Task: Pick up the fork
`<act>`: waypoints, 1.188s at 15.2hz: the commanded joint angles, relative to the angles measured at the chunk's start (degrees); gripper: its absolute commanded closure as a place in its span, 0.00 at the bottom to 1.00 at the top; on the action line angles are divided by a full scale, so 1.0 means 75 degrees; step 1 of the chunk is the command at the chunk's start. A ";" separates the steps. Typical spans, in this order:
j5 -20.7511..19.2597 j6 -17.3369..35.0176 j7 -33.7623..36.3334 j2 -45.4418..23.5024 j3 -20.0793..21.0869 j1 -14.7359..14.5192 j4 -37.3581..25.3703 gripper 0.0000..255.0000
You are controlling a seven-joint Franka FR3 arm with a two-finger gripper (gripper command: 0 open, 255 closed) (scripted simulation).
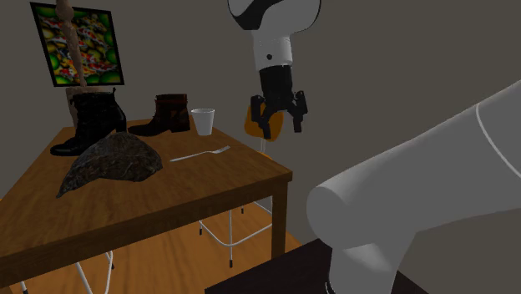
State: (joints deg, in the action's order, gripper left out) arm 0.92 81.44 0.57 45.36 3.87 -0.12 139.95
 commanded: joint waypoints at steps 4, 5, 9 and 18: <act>-0.0388 0.0638 -0.0979 -0.0694 -0.0338 -0.0135 -0.0165 0.00; -0.0498 0.0847 -0.1295 -0.0939 -0.0444 -0.0185 -0.0243 0.00; -0.0834 0.1640 -0.2526 -0.1966 -0.0800 -0.0379 -0.0661 0.00; -0.1049 0.3043 -0.5140 -0.4370 -0.1248 -0.0823 -0.2122 0.00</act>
State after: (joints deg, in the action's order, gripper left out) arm -6.94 103.36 -35.60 14.31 -5.26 -5.94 125.31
